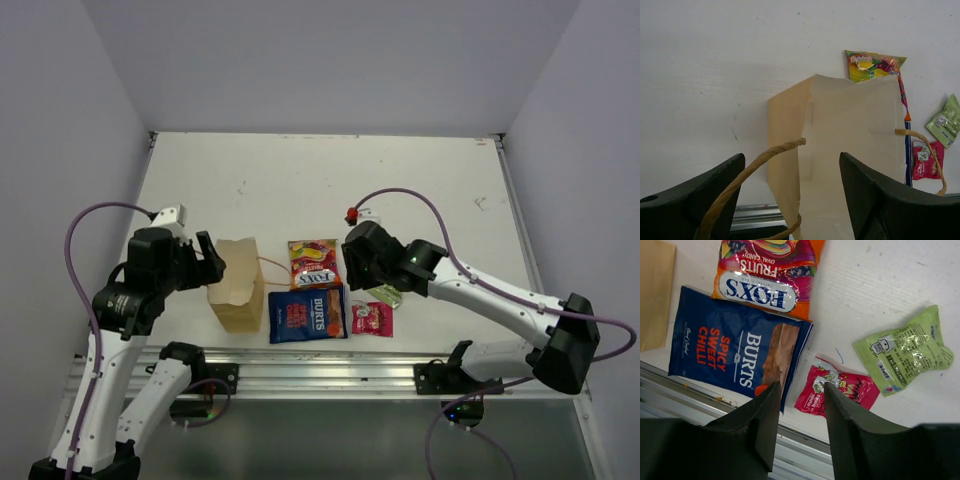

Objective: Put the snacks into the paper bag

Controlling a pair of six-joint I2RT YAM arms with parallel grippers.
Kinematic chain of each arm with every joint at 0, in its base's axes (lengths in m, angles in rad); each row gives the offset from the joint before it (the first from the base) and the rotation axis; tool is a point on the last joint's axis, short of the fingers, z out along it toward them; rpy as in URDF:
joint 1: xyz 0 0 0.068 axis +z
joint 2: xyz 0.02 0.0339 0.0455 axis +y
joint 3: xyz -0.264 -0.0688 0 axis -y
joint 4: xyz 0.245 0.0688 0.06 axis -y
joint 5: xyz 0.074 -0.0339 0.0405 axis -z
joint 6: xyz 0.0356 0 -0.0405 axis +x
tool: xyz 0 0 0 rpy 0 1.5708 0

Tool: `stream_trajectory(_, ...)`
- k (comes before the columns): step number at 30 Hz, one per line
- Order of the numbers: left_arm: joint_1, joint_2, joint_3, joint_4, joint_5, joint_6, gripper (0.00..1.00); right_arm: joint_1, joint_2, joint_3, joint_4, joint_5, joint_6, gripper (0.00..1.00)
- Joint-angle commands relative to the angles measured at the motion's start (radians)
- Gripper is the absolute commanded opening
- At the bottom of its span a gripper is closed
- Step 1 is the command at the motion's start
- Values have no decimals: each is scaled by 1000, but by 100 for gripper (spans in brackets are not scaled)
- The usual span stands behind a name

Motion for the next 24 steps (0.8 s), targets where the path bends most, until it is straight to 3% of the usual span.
stream_trajectory(1,0,-10,-10,5,19,17,79,25,29,-8,79,19,22,46)
stream_trajectory(4,0,-14,-30,12,23,14,75,25,71,-34,126,-23,26,47)
stream_trajectory(8,0,-27,-57,21,28,12,61,25,132,-93,207,-90,40,46)
stream_trajectory(12,0,-30,-79,35,31,17,54,25,175,-130,251,-125,37,46)
stream_trajectory(17,0,-31,-82,37,20,26,32,25,227,-150,300,-165,42,46)
stream_trajectory(24,0,-36,-73,35,28,40,34,28,278,-158,350,-193,45,47)
